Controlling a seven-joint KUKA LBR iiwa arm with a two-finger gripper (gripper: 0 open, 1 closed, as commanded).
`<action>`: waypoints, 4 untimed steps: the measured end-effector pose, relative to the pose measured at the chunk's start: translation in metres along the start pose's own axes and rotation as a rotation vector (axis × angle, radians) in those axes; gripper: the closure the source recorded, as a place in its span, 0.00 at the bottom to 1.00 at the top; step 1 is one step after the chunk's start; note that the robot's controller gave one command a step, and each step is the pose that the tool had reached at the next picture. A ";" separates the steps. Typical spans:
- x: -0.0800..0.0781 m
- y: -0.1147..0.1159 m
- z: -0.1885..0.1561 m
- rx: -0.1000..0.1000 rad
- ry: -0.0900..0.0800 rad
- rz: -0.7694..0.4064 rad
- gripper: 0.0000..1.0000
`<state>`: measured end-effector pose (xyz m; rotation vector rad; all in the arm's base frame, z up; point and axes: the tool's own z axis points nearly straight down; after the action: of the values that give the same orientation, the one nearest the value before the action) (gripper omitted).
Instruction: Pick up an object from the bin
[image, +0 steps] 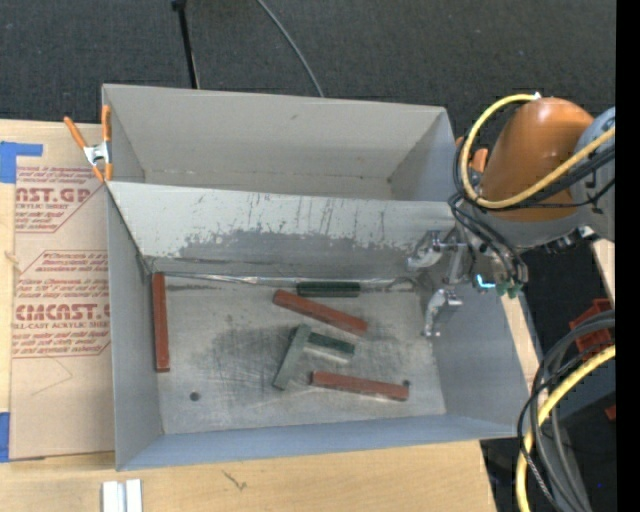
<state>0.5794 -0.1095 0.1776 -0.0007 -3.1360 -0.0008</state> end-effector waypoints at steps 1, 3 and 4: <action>-0.002 0.000 -0.005 0.001 -0.008 -0.001 0.00; -0.005 0.082 0.047 0.001 -0.006 -0.017 0.00; 0.001 0.114 0.053 0.000 -0.007 0.070 0.00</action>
Offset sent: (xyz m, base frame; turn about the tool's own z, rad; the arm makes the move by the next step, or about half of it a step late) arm -0.0090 0.1041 -0.1076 0.2651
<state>0.5782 0.0047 0.1247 -0.1107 -3.1412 -0.0008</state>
